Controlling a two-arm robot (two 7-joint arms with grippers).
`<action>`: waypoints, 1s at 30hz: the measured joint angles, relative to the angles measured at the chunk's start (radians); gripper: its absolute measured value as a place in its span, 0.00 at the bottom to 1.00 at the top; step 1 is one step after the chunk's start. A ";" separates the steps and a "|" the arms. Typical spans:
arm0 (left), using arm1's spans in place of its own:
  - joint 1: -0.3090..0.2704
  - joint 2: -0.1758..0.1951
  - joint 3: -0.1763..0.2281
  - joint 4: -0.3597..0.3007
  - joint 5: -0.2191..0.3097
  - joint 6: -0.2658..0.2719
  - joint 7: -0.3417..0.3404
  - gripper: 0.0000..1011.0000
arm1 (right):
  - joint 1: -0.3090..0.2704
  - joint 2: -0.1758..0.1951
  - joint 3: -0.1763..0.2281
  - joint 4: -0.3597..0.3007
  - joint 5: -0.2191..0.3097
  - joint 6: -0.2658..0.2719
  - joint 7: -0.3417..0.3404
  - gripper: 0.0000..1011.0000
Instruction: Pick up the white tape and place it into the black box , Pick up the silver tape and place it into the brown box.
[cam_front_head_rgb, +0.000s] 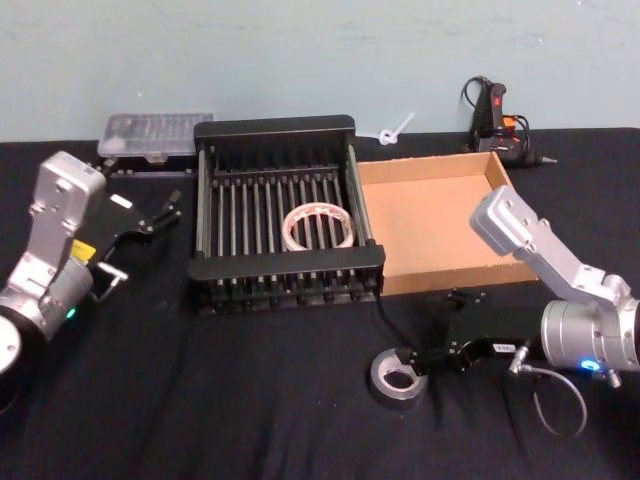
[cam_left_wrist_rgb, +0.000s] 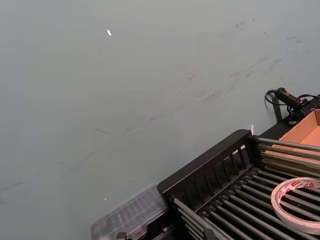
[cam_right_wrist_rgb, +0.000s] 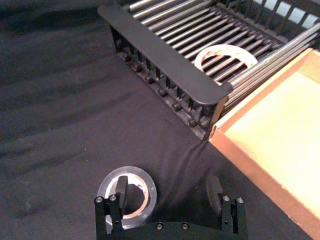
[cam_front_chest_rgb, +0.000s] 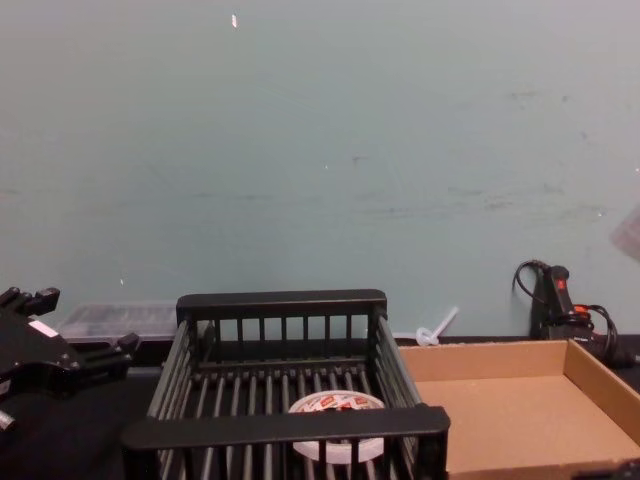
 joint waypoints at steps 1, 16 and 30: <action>0.000 0.000 0.000 0.000 0.000 0.000 0.000 0.99 | 0.003 0.000 -0.004 0.002 -0.001 0.000 0.002 0.99; 0.000 0.000 0.000 0.000 0.000 0.000 0.000 0.99 | 0.042 -0.012 -0.055 0.050 -0.023 -0.001 0.018 0.99; 0.000 0.000 0.000 0.000 0.000 0.000 0.000 0.99 | 0.055 -0.020 -0.076 0.070 -0.030 0.001 0.029 0.99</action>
